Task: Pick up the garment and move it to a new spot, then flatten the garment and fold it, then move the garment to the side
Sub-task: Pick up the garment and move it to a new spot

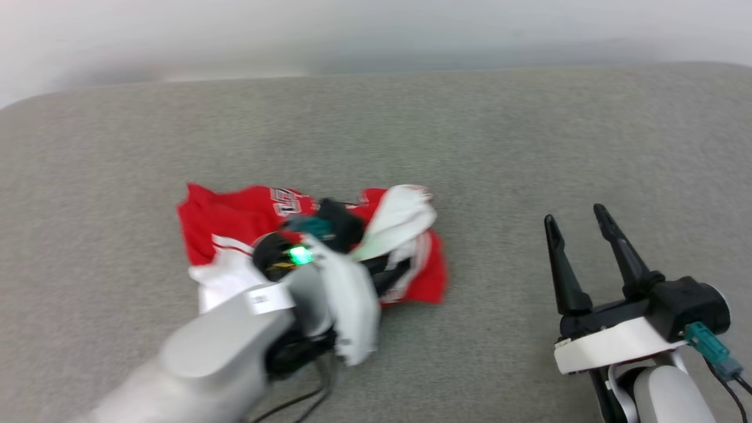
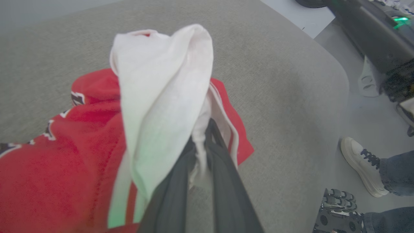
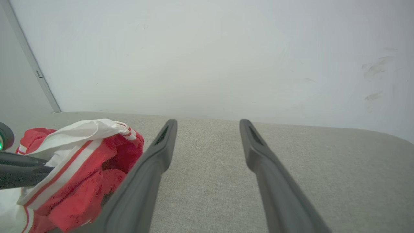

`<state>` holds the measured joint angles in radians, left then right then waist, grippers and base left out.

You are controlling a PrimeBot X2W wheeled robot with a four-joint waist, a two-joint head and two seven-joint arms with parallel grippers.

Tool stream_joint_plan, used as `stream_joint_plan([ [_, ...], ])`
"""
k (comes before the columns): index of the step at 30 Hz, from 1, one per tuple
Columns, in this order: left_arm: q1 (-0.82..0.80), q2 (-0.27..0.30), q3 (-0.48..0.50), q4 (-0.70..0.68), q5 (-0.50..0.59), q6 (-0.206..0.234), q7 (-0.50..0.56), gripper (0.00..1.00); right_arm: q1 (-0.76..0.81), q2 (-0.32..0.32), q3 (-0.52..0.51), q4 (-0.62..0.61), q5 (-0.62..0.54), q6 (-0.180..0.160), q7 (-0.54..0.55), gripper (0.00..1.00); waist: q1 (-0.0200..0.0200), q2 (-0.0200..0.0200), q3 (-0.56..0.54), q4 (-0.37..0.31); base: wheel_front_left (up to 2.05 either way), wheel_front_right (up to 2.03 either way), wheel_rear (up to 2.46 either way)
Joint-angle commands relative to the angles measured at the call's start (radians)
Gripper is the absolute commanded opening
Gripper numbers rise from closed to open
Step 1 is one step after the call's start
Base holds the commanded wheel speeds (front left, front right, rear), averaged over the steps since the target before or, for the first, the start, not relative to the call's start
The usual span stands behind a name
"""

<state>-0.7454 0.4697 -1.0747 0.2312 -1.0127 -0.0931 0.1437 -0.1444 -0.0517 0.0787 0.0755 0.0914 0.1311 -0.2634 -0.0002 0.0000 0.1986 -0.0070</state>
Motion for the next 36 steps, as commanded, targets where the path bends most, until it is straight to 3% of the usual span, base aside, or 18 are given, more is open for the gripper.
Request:
stream_joint_plan([
  [1,-0.027,-0.057,-0.010,0.027,0.013,0.004,-0.012,0.00,-0.013,0.002,-0.010,-0.006,0.010,-0.001,-0.002,1.00,0.0002,0.0000,0.009,-0.036,0.00,0.00,0.00],
  [10,-0.131,-0.295,-0.073,0.257,0.083,-0.014,-0.062,0.00,-0.035,0.003,-0.036,-0.029,0.025,-0.001,-0.002,1.00,0.0002,0.0000,0.039,-0.142,0.00,0.00,0.00],
  [11,-0.134,-0.311,-0.080,0.278,0.086,-0.018,-0.068,0.38,-0.036,0.003,-0.035,-0.029,0.025,-0.001,-0.002,1.00,0.0002,0.0000,0.039,-0.149,0.00,0.00,0.00],
  [12,-0.140,-0.324,-0.091,0.301,0.094,-0.021,-0.076,1.00,-0.037,0.003,-0.034,-0.030,0.027,-0.001,-0.002,1.00,0.0002,0.0000,0.039,-0.155,0.00,0.00,0.00],
  [17,-0.132,-0.368,-0.134,0.373,0.094,-0.035,-0.119,1.00,-0.029,0.003,-0.039,-0.033,0.030,-0.001,-0.002,1.00,0.0002,0.0000,0.026,-0.153,0.00,0.00,0.00],
  [25,-0.135,-0.355,-0.118,0.395,0.084,-0.037,-0.276,1.00,0.004,0.003,-0.049,-0.024,0.006,-0.001,-0.002,1.00,0.0002,0.0000,-0.043,-0.077,0.00,0.00,0.00],
  [29,-0.114,-0.290,-0.046,0.392,0.081,-0.015,-0.381,1.00,0.037,0.003,-0.068,-0.016,-0.021,-0.001,-0.002,1.00,0.0002,0.0000,-0.111,0.000,0.00,0.00,0.00],
  [34,-0.051,-0.173,0.066,0.323,0.101,0.048,-0.409,1.00,0.075,0.002,-0.079,-0.015,-0.043,-0.001,-0.002,1.00,0.0002,0.0000,-0.155,0.065,0.00,0.00,0.00],
  [36,-0.014,-0.119,0.160,0.247,0.140,0.088,-0.410,1.00,0.084,0.002,-0.082,-0.020,-0.050,-0.001,-0.002,1.00,0.0002,0.0000,-0.162,0.085,0.00,0.00,0.00],
])
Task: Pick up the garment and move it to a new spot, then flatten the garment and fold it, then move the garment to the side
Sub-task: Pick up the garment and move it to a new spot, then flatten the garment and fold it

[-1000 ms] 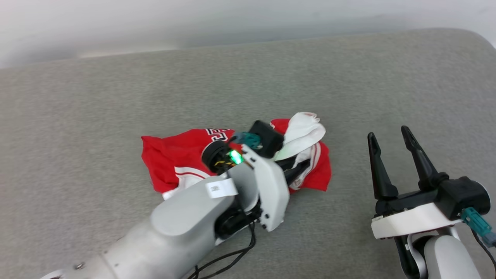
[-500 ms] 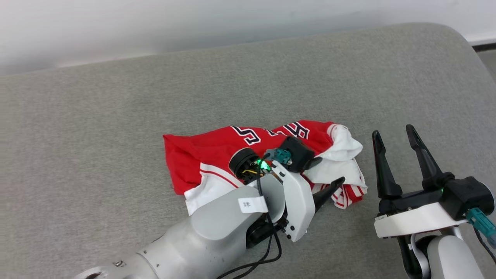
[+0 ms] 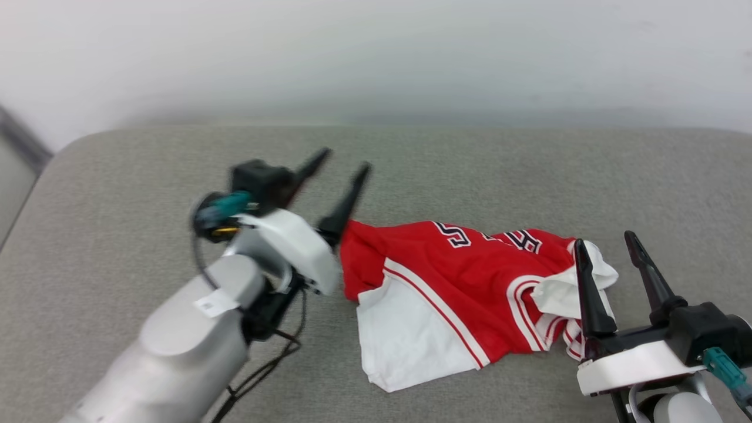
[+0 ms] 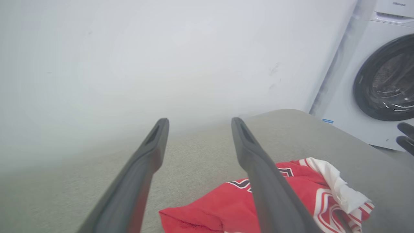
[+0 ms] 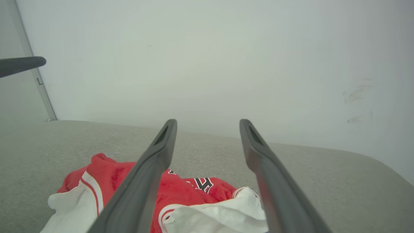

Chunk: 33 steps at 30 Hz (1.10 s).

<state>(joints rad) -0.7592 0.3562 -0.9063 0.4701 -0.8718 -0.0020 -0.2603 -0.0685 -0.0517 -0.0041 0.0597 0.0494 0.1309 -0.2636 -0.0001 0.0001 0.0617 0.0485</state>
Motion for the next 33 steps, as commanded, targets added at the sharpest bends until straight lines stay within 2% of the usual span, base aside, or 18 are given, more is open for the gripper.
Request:
stream_joint_plan([
  [1,0.039,0.018,0.041,-0.035,0.021,0.017,-0.006,1.00,0.014,0.002,0.001,-0.005,-0.011,0.000,-0.002,1.00,0.0001,-0.0001,-0.028,0.038,0.00,0.00,0.00],
  [5,0.213,0.088,0.217,-0.193,0.119,0.066,-0.005,1.00,0.034,0.002,-0.001,-0.009,-0.013,0.000,-0.002,1.00,0.0001,-0.0001,-0.037,0.060,0.00,0.00,0.00],
  [9,0.406,0.095,0.354,-0.322,0.207,0.080,-0.005,1.00,0.045,0.002,0.003,-0.010,-0.014,0.000,-0.002,1.00,0.0001,-0.0001,-0.046,0.065,0.00,0.00,0.00],
  [15,0.629,0.025,0.470,-0.454,0.306,0.068,-0.005,1.00,0.065,0.002,0.009,-0.014,-0.004,0.000,-0.002,1.00,0.0001,-0.0001,-0.054,0.059,0.00,0.00,0.00],
  [21,0.758,-0.063,0.535,-0.514,0.390,0.041,-0.005,1.00,0.077,0.002,0.010,-0.018,0.003,0.000,-0.002,1.00,0.0001,-0.0001,-0.055,0.051,0.00,0.00,0.00],
  [26,0.795,-0.108,0.565,-0.507,0.438,0.002,-0.005,1.00,0.082,0.002,0.012,-0.017,0.009,0.000,-0.002,1.00,0.0001,-0.0001,-0.057,0.047,0.00,0.00,0.00],
  [33,0.800,-0.143,0.608,-0.486,0.478,-0.045,-0.005,1.00,0.076,0.002,0.013,-0.013,0.014,0.000,-0.002,1.00,0.0001,-0.0001,-0.056,0.041,0.00,0.00,0.00],
])
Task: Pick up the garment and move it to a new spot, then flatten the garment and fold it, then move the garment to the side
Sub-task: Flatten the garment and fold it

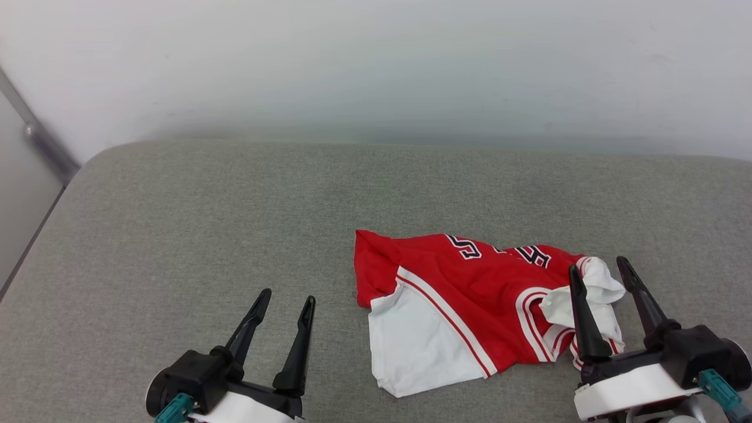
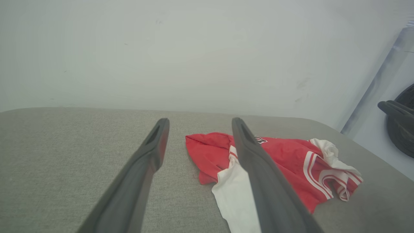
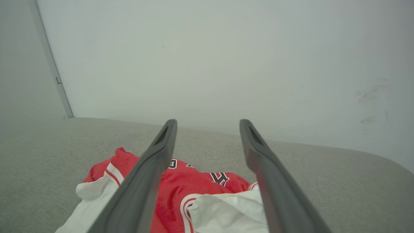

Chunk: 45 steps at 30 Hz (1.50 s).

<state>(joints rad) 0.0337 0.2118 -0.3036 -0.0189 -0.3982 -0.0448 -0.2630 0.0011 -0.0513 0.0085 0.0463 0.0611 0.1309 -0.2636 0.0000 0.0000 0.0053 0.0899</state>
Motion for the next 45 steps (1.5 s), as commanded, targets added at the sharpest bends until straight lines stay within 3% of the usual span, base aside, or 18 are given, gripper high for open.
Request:
stream_joint_plan([
  [1,0.007,-0.003,0.008,0.006,0.012,-0.007,-0.003,1.00,0.005,0.002,0.000,0.000,0.003,0.000,-0.002,1.00,0.0000,0.0000,0.001,-0.002,0.00,0.00,0.00],
  [5,0.003,-0.025,-0.019,0.042,-0.005,-0.030,0.026,1.00,0.001,0.002,0.001,-0.004,-0.001,0.000,-0.002,1.00,0.0000,0.0000,0.010,-0.010,0.00,0.00,0.00],
  [10,-0.042,-0.008,-0.083,0.046,-0.013,-0.045,0.192,1.00,-0.011,0.002,0.003,-0.009,-0.010,0.000,-0.002,1.00,0.0000,0.0000,0.035,-0.022,0.00,0.00,0.00],
  [17,-0.108,-0.020,-0.133,0.038,-0.062,-0.004,0.503,1.00,-0.030,0.002,0.011,-0.014,-0.014,0.000,-0.002,1.00,0.0000,0.0000,0.090,-0.049,0.00,0.00,0.00],
  [25,-0.168,0.005,-0.177,0.058,-0.044,0.053,0.760,1.00,-0.061,0.002,0.015,-0.024,-0.019,0.000,-0.002,1.00,0.0000,0.0000,0.170,-0.092,0.00,0.00,0.00],
  [33,-0.179,0.020,-0.193,0.098,-0.039,0.079,0.851,1.00,-0.082,0.002,0.017,-0.031,-0.008,0.000,-0.002,1.00,0.0000,0.0000,0.223,-0.118,0.00,0.00,0.00],
  [34,-0.178,0.023,-0.194,0.108,-0.036,0.082,0.857,0.85,-0.086,0.002,0.016,-0.032,-0.008,0.000,-0.002,1.00,0.0000,0.0000,0.229,-0.118,0.00,0.00,0.00],
  [35,-0.178,0.025,-0.195,0.119,-0.036,0.084,0.863,0.52,-0.087,0.002,0.014,-0.033,-0.008,0.000,-0.002,1.00,0.0000,0.0000,0.233,-0.118,0.00,0.00,0.00],
  [36,-0.178,0.023,-0.195,0.129,-0.042,0.082,0.868,0.00,-0.085,0.002,0.013,-0.032,-0.009,0.000,-0.002,1.00,0.0000,0.0000,0.237,-0.118,0.00,0.00,0.00],
  [39,-0.178,0.018,-0.203,0.147,-0.052,0.073,0.872,0.00,-0.086,0.002,0.011,-0.029,-0.018,0.000,-0.002,1.00,0.0000,0.0000,0.241,-0.112,0.00,0.00,0.00],
  [45,-0.180,0.028,-0.144,0.139,-0.063,0.097,0.788,0.00,-0.078,0.002,0.012,-0.017,-0.025,0.000,-0.002,1.00,0.0000,0.0000,0.209,-0.084,0.00,0.00,0.00],
])
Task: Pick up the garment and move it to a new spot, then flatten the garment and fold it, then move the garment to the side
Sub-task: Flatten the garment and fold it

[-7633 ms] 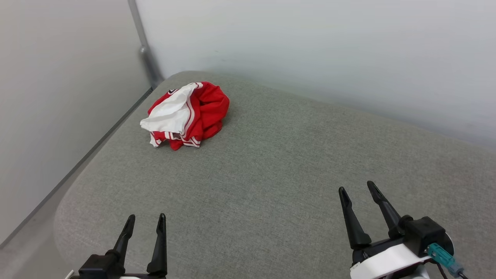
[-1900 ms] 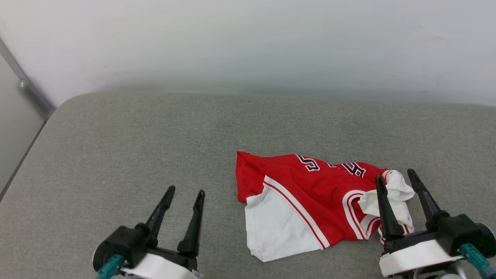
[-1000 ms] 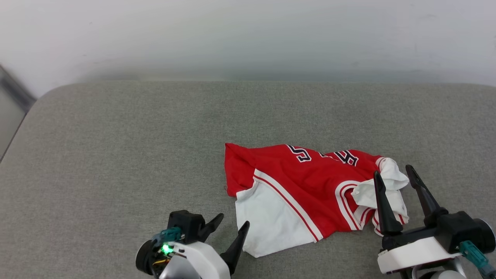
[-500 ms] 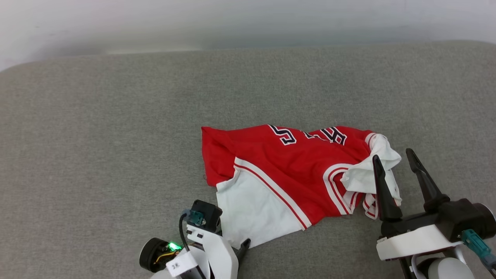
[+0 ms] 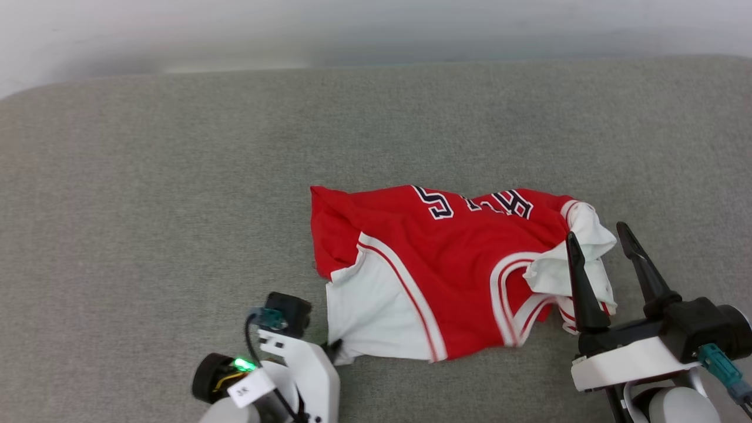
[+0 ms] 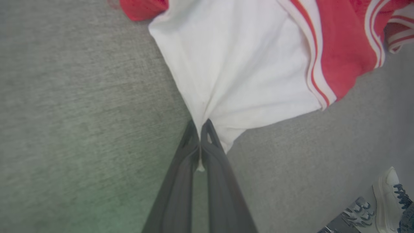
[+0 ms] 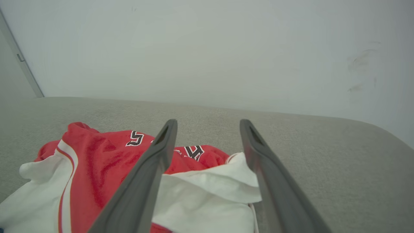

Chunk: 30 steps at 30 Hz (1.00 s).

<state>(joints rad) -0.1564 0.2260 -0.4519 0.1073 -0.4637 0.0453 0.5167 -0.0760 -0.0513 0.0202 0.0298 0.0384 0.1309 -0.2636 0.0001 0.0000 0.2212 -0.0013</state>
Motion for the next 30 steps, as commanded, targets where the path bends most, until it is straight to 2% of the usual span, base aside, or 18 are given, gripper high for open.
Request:
stream_joint_plan([
  [1,0.011,0.018,0.015,0.007,0.000,0.011,-0.010,0.00,0.003,0.002,0.001,0.002,-0.002,0.000,-0.002,1.00,-0.0001,0.0000,-0.017,0.013,0.00,0.00,0.00],
  [7,0.042,0.045,0.109,-0.029,-0.020,0.056,-0.103,0.00,0.023,0.002,0.011,0.020,0.001,0.000,-0.002,1.00,-0.0001,0.0000,-0.069,0.049,0.00,0.00,0.00],
  [13,0.132,0.104,0.236,-0.051,-0.051,0.105,-0.204,0.00,0.039,0.002,0.016,0.026,0.005,0.000,-0.002,1.00,-0.0001,0.0000,-0.101,0.078,0.00,0.00,0.00],
  [18,0.170,0.124,0.281,-0.011,-0.061,0.103,-0.267,0.02,0.046,0.002,0.019,0.034,-0.001,0.000,-0.002,1.00,-0.0001,0.0000,-0.105,0.089,0.00,0.00,0.00],
  [19,0.164,0.129,0.279,-0.006,-0.049,0.096,-0.293,0.82,0.046,0.002,0.019,0.035,-0.001,0.000,-0.002,1.00,-0.0001,0.0000,-0.105,0.089,0.00,0.00,0.00],
  [20,0.160,0.128,0.272,0.004,-0.041,0.089,-0.315,1.00,0.045,0.002,0.019,0.038,-0.001,0.000,-0.002,1.00,-0.0001,0.0000,-0.105,0.090,0.00,0.00,0.00],
  [24,0.141,0.127,0.246,0.020,-0.010,0.050,-0.408,1.00,0.047,0.002,0.014,0.047,0.000,0.000,-0.002,1.00,-0.0001,0.0000,-0.111,0.092,0.00,0.00,0.00],
  [30,0.125,0.109,0.216,-0.004,0.040,-0.009,-0.627,1.00,0.050,0.002,0.001,0.054,-0.001,0.000,-0.002,1.00,-0.0001,0.0000,-0.134,0.090,0.00,0.00,0.00],
])
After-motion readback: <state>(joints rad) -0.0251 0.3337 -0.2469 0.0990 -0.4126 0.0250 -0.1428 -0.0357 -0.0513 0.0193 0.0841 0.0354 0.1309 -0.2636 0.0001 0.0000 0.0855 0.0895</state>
